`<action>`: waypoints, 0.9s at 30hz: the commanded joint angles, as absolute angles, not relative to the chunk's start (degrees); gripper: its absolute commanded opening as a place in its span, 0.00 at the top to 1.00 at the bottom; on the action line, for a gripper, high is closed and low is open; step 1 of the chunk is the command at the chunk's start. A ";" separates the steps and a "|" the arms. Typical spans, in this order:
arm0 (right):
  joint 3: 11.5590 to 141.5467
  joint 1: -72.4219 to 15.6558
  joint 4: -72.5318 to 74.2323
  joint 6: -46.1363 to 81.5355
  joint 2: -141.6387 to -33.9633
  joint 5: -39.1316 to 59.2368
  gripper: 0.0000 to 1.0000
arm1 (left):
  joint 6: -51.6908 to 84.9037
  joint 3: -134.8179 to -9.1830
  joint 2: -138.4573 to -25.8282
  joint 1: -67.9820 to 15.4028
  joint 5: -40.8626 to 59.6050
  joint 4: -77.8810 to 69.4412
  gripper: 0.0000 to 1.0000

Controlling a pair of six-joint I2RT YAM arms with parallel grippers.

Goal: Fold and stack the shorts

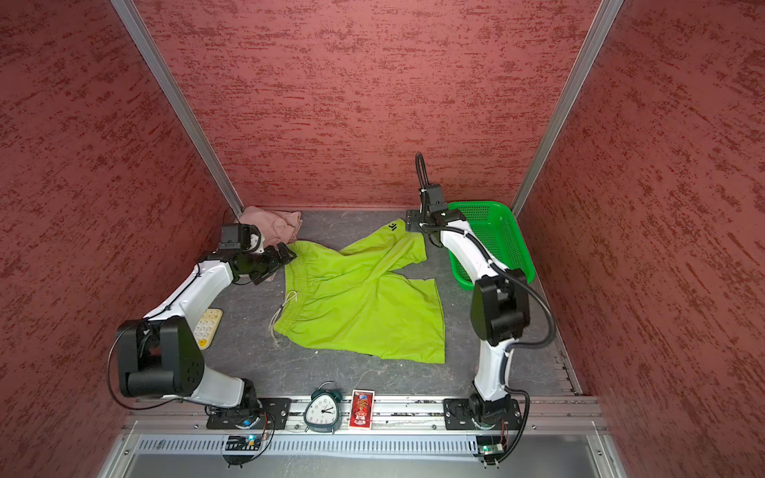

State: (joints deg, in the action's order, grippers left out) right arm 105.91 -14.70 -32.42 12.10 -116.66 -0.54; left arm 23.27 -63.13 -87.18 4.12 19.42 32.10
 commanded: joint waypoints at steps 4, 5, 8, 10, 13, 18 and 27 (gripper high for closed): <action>130.04 -12.52 -40.05 5.72 -137.00 6.99 0.21 | 22.10 -64.12 -91.42 4.47 22.06 24.92 0.11; 134.42 -12.39 -41.61 5.76 -139.77 7.48 0.21 | 22.19 -64.37 -92.40 4.44 22.37 24.30 0.12; 142.66 -12.29 -44.73 6.00 -145.85 9.47 0.21 | 22.32 -65.57 -95.26 4.31 23.55 23.00 0.15; 142.68 -12.24 -43.45 6.13 -147.33 10.77 0.21 | 22.28 -65.82 -96.44 3.92 24.71 21.69 0.15; 139.70 -12.31 -39.92 6.52 -148.17 11.86 0.21 | 21.74 -66.01 -97.18 2.85 24.08 20.92 0.15; 137.37 -12.46 -36.16 8.00 -149.63 13.25 0.22 | 20.96 -66.62 -98.76 2.12 21.83 21.92 0.14; 137.68 -12.85 -33.97 8.27 -152.11 14.94 0.45 | 20.22 -67.47 -101.37 2.12 21.01 21.42 0.14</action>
State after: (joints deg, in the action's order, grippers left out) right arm 137.93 -12.60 -36.23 8.71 -150.45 13.69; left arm 21.52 -66.02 -100.55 2.20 21.71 22.24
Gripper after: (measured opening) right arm 0.558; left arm 0.864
